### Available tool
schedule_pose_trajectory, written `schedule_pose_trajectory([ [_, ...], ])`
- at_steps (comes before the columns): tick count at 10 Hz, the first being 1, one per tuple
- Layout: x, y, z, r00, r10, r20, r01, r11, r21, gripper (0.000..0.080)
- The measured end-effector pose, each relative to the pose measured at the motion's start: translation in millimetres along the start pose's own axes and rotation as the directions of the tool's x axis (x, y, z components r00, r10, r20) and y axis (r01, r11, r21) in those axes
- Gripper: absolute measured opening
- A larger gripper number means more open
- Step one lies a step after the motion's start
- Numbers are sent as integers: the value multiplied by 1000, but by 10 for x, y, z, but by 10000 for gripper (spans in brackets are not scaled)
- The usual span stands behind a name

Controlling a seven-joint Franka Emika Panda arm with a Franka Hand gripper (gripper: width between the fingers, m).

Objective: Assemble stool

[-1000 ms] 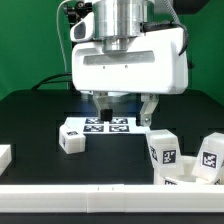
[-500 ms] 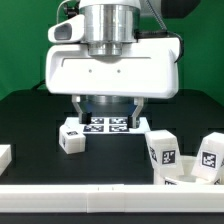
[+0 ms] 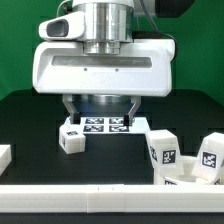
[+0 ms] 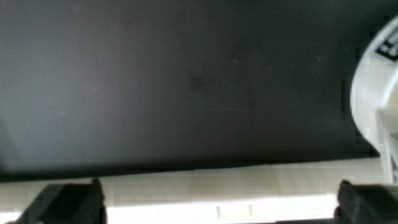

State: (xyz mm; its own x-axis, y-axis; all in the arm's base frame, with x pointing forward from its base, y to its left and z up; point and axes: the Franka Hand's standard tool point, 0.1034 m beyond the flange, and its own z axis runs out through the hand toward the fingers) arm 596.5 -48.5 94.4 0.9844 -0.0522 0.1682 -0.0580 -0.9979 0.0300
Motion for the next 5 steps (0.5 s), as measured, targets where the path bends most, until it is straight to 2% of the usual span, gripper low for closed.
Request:
schedule_pose_trajectory([
  [2,-30,32,-8,984,-177,30,177,984,11,649],
  [3,-76,38,26,985,-168,28,168,986,6,649],
  [4,-223,98,113,982,-185,22,185,983,-9,649],
  [5,-476,226,236,979,-204,21,205,978,-32,649],
])
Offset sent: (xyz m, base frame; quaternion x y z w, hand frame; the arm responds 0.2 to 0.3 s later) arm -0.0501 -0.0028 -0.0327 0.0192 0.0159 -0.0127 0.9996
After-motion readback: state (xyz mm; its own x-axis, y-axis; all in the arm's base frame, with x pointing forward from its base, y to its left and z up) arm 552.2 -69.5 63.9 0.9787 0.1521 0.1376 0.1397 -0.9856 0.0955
